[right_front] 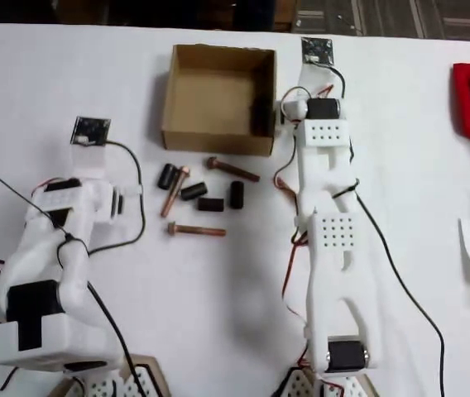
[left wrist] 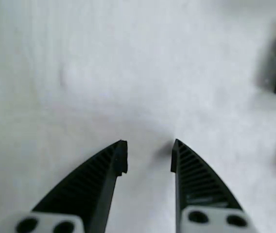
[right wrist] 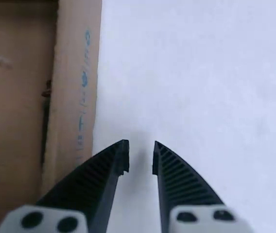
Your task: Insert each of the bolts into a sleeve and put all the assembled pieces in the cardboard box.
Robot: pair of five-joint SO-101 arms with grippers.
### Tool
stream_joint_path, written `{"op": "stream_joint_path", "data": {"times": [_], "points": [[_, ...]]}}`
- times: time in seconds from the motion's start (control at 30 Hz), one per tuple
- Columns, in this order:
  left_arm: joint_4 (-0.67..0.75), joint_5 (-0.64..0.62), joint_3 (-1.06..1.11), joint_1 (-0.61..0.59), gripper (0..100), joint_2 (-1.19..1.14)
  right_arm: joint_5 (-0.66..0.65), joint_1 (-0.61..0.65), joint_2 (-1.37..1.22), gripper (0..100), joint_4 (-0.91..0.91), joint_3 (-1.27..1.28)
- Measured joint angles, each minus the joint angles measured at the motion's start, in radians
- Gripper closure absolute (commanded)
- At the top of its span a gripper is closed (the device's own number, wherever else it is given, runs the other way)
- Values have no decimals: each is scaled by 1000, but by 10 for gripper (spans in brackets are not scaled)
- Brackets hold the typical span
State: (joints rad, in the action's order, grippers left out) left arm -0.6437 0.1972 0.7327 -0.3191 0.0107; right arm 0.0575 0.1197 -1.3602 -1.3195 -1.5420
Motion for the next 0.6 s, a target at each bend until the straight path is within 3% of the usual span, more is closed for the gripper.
{"op": "stream_joint_path", "data": {"times": [0.27,0.4,0.5,0.6], "points": [[0,0,0,0,830,0,-11,-37,8,918,-66,-86],[0,0,0,0,830,0,-75,-91,72,918,-209,-86],[0,0,0,0,830,0,-109,-81,144,918,-371,-86],[0,0,0,0,830,0,-115,-72,204,918,-423,-63]]}}
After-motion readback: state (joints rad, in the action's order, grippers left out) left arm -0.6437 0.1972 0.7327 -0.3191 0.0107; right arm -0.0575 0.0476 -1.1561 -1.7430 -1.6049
